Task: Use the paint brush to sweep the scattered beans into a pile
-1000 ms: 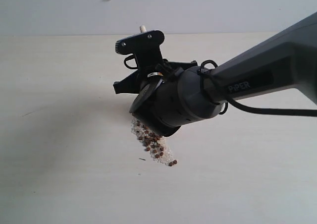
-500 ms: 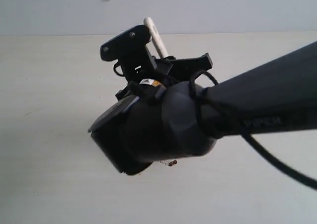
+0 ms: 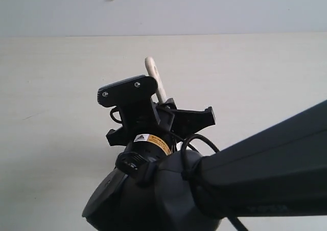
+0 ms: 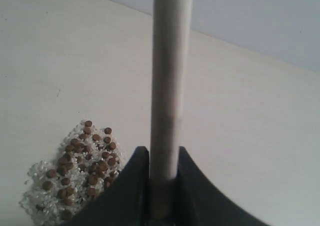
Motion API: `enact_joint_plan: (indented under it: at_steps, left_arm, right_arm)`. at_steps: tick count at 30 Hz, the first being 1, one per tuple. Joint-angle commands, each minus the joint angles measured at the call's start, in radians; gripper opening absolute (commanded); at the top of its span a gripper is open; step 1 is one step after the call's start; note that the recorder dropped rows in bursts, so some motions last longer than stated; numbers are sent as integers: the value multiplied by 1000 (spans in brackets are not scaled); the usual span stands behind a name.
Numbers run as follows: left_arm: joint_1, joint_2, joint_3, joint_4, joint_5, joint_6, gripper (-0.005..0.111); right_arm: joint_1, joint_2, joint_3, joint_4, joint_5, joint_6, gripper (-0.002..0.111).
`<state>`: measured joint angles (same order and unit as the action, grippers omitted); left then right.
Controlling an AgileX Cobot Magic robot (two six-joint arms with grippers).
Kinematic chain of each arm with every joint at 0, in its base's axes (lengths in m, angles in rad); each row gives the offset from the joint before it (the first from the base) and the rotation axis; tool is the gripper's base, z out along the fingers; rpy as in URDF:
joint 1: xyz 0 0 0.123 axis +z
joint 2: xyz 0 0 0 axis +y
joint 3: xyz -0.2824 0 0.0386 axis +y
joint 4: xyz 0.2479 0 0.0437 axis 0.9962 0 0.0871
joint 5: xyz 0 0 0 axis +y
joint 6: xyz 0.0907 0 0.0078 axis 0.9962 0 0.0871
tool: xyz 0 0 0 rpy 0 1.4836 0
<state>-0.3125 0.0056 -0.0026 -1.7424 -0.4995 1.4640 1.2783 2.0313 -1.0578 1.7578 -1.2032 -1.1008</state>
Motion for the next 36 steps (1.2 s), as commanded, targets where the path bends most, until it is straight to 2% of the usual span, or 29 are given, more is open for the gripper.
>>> enact_joint_plan:
  at_steps: [1,22,36]
  left_arm:
    - [-6,-6,3,-2,-2,-3,0]
    - [-6,-6,3,-2,-2,-3,0]
    - [-6,-6,3,-2,-2,-3,0]
  right_arm:
    - [7,14,4,-13,-18,73,0]
    - [-48,59,3,-13,-18,363,0]
    - [-120,59,3,-110,32,542,0]
